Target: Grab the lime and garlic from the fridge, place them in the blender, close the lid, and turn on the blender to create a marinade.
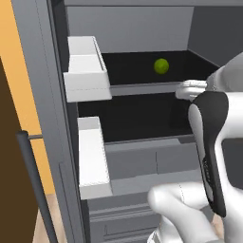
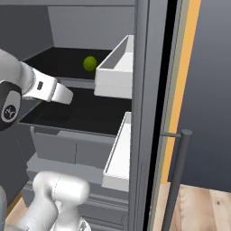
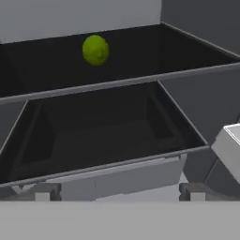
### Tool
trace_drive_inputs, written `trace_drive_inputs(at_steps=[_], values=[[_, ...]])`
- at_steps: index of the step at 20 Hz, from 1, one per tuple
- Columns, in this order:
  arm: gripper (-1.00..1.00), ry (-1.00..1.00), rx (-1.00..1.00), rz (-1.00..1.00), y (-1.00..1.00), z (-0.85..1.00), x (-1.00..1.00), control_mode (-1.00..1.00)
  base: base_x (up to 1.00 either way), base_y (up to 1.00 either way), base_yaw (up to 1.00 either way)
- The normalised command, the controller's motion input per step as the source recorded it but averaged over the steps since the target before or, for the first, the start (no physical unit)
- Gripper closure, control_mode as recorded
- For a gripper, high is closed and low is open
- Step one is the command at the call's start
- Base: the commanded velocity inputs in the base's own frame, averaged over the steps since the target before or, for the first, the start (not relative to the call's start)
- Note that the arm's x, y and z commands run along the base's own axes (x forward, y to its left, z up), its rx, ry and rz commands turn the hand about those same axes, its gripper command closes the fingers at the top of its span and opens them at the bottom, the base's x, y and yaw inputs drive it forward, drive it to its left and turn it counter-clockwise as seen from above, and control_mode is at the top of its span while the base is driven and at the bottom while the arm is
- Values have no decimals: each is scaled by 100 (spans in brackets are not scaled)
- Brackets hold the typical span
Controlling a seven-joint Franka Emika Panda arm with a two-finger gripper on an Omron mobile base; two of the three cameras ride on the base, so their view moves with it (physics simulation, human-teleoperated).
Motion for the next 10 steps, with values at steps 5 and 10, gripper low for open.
trace_drive_inputs(at_steps=[5, 10], values=[[-100, -8, -6, 0, 0, 63, 48, -100, 0, 0, 0], [-100, 5, 0, 0, 0, 0, 78, -100, 0, 0, 0]])
